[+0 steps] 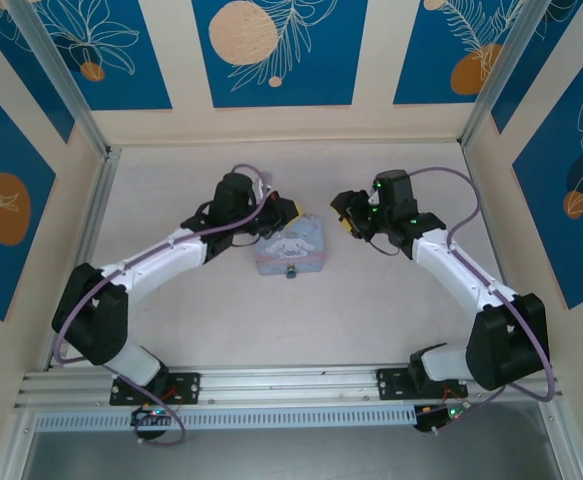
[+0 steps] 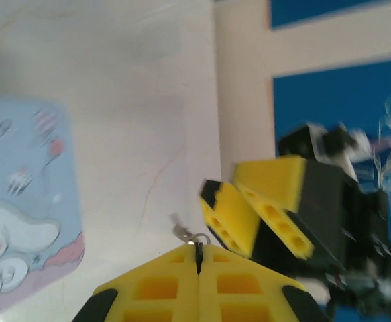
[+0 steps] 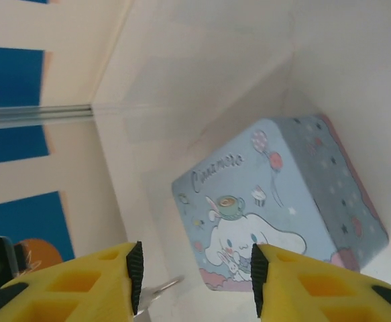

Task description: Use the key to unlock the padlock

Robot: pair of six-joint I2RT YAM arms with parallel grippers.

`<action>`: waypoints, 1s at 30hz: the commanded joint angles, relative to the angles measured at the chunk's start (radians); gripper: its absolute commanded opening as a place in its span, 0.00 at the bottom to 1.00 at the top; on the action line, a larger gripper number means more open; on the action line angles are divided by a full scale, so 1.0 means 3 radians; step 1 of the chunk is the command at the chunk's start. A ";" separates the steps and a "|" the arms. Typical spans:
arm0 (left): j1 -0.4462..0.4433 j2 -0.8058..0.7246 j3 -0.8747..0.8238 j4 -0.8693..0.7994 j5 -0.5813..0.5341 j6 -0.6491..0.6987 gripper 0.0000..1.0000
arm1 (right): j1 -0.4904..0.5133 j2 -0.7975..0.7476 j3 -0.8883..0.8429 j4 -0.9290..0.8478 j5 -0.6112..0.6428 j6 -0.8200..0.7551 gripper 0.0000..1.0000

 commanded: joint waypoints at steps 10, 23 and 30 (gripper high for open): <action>0.0269 0.0335 0.0513 -0.0368 0.1329 0.1630 0.00 | -0.0331 -0.0065 -0.0287 0.1105 -0.1577 -0.0771 0.43; 0.0271 0.0436 0.0553 -0.0117 0.1414 0.1435 0.00 | -0.0189 0.0115 -0.0323 0.1581 -0.1840 -0.0655 0.39; 0.0273 0.0436 0.0430 0.0248 0.1340 0.1116 0.00 | -0.0104 0.0195 -0.0404 0.1761 -0.1789 -0.0567 0.38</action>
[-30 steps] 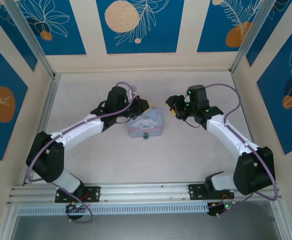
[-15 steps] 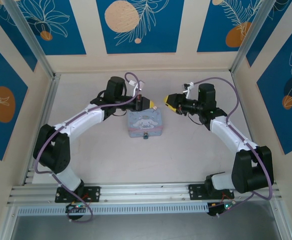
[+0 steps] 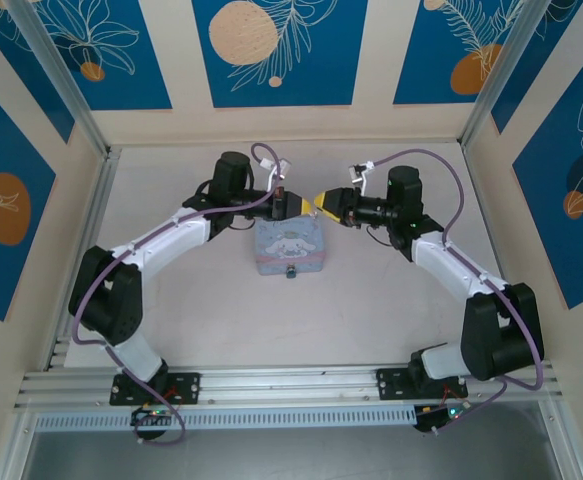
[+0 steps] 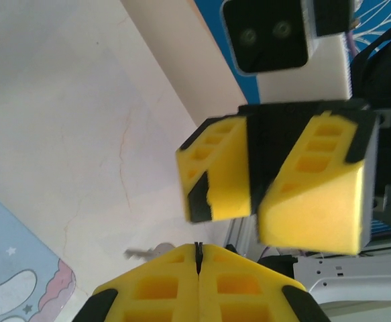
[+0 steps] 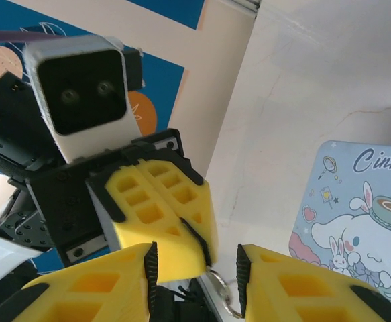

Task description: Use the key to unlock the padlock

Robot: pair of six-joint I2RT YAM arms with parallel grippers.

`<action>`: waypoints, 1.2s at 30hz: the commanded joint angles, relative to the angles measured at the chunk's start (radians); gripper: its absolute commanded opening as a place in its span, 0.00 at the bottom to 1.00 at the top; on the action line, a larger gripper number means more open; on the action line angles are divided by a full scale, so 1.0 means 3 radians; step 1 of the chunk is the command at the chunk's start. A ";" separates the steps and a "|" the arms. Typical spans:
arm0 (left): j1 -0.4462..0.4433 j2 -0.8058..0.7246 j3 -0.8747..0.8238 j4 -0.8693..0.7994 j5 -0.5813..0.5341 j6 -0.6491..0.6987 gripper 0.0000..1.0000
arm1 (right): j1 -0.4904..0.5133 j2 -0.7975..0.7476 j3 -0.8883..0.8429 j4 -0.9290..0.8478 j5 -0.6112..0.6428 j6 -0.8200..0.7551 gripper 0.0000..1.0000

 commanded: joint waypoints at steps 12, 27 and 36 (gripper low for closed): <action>0.0009 -0.0016 -0.0388 0.0999 -0.0214 -0.0764 0.00 | 0.0033 0.0143 -0.0279 0.0751 -0.0019 0.0465 0.38; -0.0011 0.0012 -0.0548 0.1526 -0.0333 -0.1210 0.00 | 0.0043 0.0314 -0.0304 0.1085 -0.0080 0.0673 0.31; -0.0020 0.0030 -0.0541 0.1518 -0.0339 -0.1216 0.00 | 0.0024 0.0304 -0.0351 0.1103 -0.0087 0.0673 0.26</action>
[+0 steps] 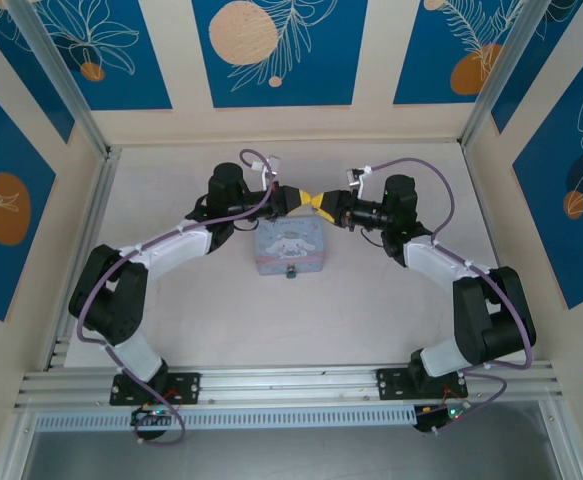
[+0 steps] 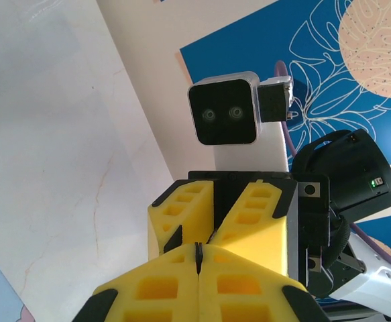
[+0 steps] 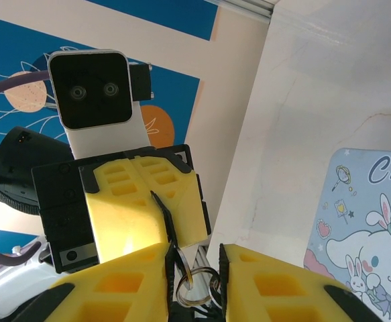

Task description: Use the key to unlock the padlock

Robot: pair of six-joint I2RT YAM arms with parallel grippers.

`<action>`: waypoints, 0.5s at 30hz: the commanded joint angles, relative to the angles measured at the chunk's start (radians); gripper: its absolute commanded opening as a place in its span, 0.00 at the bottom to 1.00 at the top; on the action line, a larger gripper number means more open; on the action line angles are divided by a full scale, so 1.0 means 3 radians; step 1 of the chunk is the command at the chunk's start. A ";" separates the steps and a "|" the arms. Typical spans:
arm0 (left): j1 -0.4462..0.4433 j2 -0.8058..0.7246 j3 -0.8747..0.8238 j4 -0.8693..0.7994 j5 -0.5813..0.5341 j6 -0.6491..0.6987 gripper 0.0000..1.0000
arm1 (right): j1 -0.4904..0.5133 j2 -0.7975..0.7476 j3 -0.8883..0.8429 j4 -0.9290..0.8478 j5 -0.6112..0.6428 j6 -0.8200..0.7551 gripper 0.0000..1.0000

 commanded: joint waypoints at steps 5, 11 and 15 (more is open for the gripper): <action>-0.0024 0.0032 -0.0027 0.0138 -0.0012 -0.0035 0.00 | -0.0014 0.0032 -0.0030 0.0033 -0.0080 0.0019 0.25; -0.0047 0.0041 -0.0012 0.0130 -0.0009 -0.0030 0.00 | -0.0015 0.0061 0.0005 0.0027 -0.0087 0.0035 0.22; -0.0062 0.0050 -0.0012 0.0115 -0.0030 -0.0020 0.00 | -0.0020 0.0069 0.0011 0.0027 -0.0090 0.0041 0.20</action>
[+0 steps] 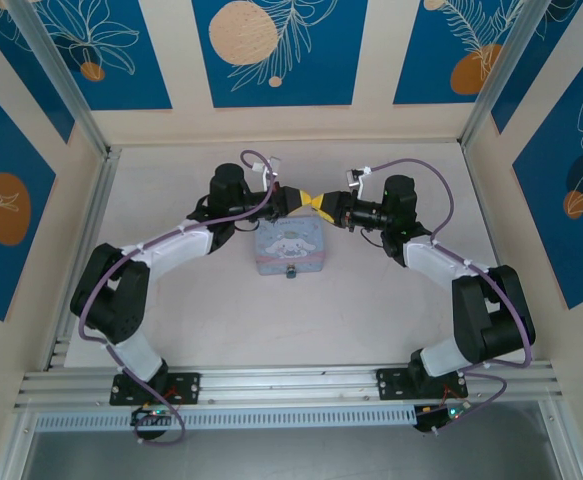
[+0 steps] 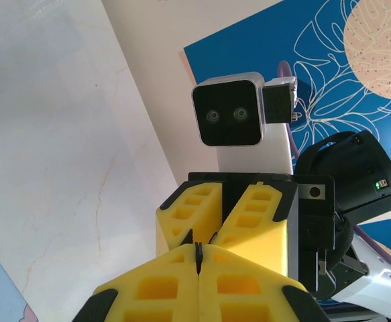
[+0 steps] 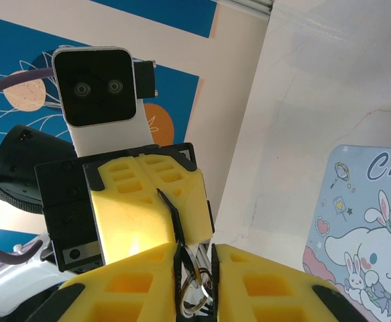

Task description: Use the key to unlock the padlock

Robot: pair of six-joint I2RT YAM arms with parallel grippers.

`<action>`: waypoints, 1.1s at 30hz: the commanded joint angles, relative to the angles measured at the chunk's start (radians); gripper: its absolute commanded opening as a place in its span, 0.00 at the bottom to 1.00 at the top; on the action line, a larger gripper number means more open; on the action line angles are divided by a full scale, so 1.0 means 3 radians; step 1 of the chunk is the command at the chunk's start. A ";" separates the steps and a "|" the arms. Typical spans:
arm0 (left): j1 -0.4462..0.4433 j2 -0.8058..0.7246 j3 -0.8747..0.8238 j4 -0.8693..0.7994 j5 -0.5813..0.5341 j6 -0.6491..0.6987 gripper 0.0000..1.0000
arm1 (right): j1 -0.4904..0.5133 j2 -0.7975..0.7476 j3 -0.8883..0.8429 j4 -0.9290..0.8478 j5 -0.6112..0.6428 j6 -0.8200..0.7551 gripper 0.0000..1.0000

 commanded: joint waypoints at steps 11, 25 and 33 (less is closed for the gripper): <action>-0.0050 0.0039 -0.0008 0.0101 -0.0021 0.0007 0.00 | -0.0056 0.0058 -0.0002 0.0020 -0.0056 0.0058 0.03; -0.0013 -0.0290 0.0093 -0.0447 -0.0483 0.0135 0.84 | -0.0211 -0.0165 -0.0389 0.0015 -0.0011 0.0109 0.00; -0.0051 -0.0969 -0.0267 -0.1303 -0.0986 0.0525 0.97 | -0.0211 -0.0361 -0.0562 -0.0301 0.0151 0.0157 0.00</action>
